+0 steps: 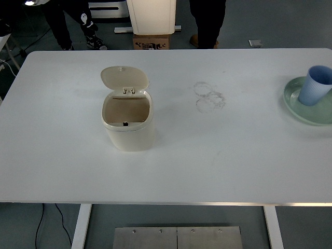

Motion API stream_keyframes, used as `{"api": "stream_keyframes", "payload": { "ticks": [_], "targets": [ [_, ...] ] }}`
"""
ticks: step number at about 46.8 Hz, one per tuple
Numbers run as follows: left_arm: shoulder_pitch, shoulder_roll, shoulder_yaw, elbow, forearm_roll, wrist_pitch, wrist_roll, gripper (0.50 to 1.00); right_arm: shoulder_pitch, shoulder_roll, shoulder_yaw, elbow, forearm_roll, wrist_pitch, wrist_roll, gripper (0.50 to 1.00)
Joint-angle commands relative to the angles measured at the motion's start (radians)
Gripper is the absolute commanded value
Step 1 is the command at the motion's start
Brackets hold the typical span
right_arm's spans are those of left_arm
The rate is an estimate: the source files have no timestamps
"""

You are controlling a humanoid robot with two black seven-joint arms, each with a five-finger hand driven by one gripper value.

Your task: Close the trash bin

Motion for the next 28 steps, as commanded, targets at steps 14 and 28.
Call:
{"api": "stream_keyframes", "payload": {
  "ticks": [14, 28],
  "targets": [
    [-0.004, 0.006, 0.0, 0.002, -0.001, 0.081, 0.067, 1.0, 0.0, 0.0, 0.0, 0.0, 0.0, 0.0, 0.001, 0.991],
    [0.072, 0.008, 0.0, -0.001, -0.012, 0.25, 0.065, 1.0, 0.0, 0.0, 0.0, 0.0, 0.0, 0.0, 0.0, 0.991]
  ]
}}
